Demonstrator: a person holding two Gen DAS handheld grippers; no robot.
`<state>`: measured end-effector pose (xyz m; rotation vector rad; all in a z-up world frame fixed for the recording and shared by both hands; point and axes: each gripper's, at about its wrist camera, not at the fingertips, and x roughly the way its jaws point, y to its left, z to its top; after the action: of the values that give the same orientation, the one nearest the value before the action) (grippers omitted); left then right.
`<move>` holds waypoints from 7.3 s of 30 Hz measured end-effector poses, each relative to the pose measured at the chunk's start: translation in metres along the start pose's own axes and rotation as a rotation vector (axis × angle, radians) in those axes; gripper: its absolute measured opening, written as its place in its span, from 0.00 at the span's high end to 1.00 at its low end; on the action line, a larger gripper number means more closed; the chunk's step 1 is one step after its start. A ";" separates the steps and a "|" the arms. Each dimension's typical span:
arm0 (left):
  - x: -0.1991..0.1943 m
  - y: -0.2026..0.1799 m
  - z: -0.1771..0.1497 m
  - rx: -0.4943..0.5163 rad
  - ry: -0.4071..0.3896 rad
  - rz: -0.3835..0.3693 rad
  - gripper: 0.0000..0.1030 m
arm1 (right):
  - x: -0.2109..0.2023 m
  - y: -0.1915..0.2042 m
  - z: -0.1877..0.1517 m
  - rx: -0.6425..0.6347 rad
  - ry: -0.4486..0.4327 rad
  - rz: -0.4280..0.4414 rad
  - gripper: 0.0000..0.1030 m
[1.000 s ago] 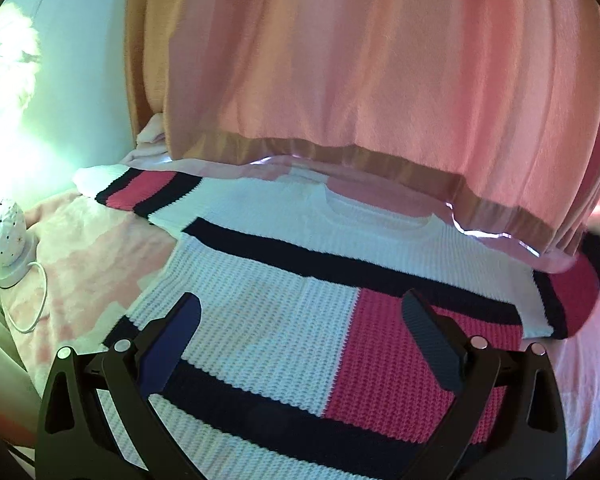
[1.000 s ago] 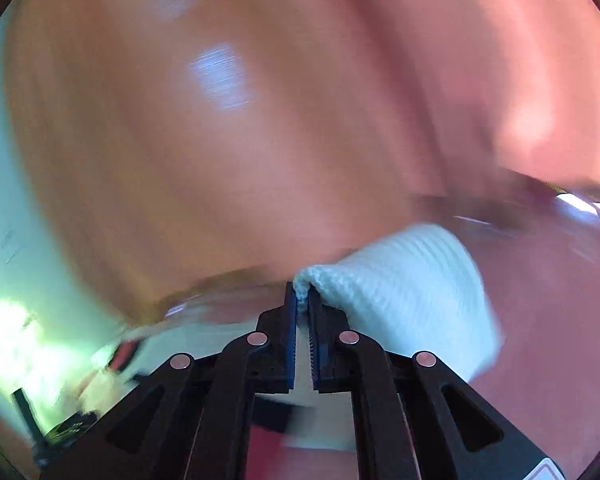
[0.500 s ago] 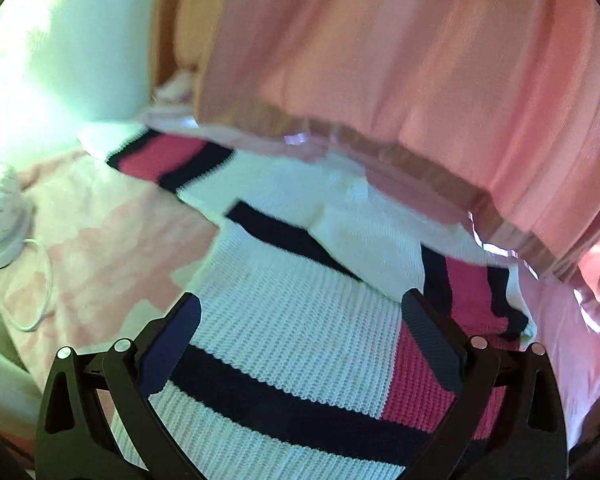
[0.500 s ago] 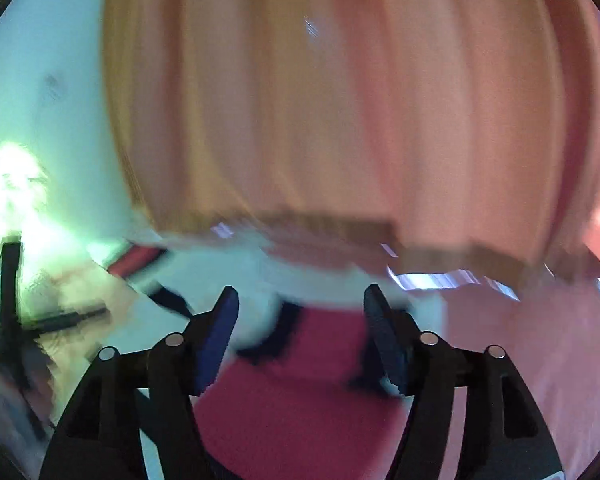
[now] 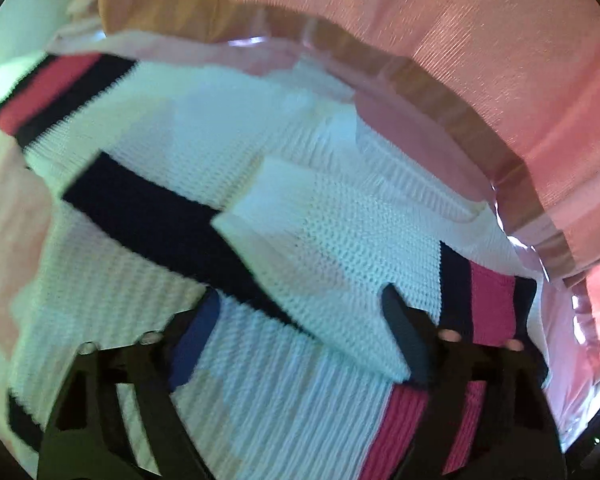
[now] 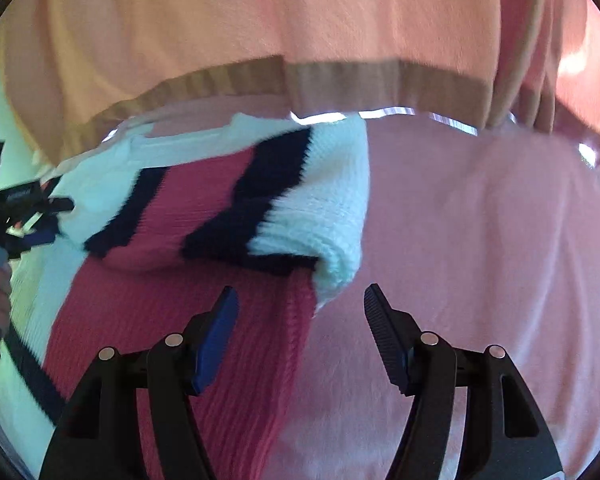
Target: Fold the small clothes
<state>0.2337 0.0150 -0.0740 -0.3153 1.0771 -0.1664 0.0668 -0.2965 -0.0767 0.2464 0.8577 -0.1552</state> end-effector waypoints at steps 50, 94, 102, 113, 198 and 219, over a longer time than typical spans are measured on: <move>-0.071 0.067 0.022 -0.061 -0.228 0.134 0.30 | -0.044 0.077 0.008 -0.166 -0.173 -0.032 0.94; -0.088 -0.077 -0.035 0.217 -0.235 -0.042 0.23 | -0.093 0.120 -0.041 -0.419 -0.212 0.046 0.43; -0.084 0.015 -0.014 -0.048 -0.146 0.020 0.26 | -0.083 0.121 -0.001 -0.366 -0.205 0.096 0.37; -0.017 0.075 0.019 -0.355 -0.011 -0.145 0.52 | 0.022 0.223 0.062 -0.563 -0.156 0.050 0.33; -0.132 0.156 -0.177 0.001 -0.014 0.091 0.48 | -0.120 0.062 -0.181 0.052 0.133 0.134 0.56; -0.207 0.093 -0.228 0.134 -0.015 0.038 0.90 | -0.210 -0.010 -0.163 0.019 0.139 -0.053 0.75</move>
<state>-0.0666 0.1230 -0.0315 -0.1748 1.0511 -0.2012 -0.1897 -0.2531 -0.0204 0.2539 1.0020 -0.1977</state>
